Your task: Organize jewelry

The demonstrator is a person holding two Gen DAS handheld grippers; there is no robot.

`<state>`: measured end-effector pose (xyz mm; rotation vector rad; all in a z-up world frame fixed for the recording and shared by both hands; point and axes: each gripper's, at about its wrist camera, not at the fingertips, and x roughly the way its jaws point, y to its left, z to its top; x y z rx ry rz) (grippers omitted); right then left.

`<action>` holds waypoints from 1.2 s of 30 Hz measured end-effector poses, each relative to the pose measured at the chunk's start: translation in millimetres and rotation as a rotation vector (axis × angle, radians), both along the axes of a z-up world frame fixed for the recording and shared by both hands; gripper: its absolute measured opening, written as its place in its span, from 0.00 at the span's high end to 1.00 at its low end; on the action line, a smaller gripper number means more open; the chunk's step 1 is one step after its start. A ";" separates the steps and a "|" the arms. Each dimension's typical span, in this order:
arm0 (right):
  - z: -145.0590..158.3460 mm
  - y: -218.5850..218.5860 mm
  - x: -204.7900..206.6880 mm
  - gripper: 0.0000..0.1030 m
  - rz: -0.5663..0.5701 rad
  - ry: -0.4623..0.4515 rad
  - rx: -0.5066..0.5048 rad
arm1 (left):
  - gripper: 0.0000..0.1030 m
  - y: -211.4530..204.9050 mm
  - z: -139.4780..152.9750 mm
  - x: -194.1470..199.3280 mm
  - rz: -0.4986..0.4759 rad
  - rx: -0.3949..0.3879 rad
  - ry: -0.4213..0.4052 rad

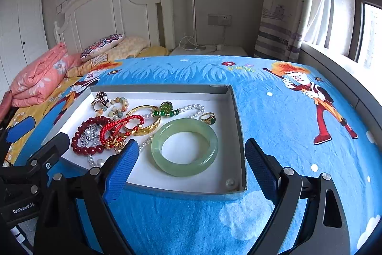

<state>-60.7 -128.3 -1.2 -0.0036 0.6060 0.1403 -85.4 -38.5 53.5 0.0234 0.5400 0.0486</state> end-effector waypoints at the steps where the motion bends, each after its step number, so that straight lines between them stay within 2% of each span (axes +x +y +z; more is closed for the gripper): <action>1: 0.2 -0.5 0.0 0.15 0.000 -0.001 0.004 | 0.02 -0.5 -0.2 -0.3 -0.002 0.002 0.000; 36: -1.9 1.1 -2.5 0.15 0.002 0.002 0.013 | 0.02 -8.4 -1.6 0.1 -0.018 0.029 -0.003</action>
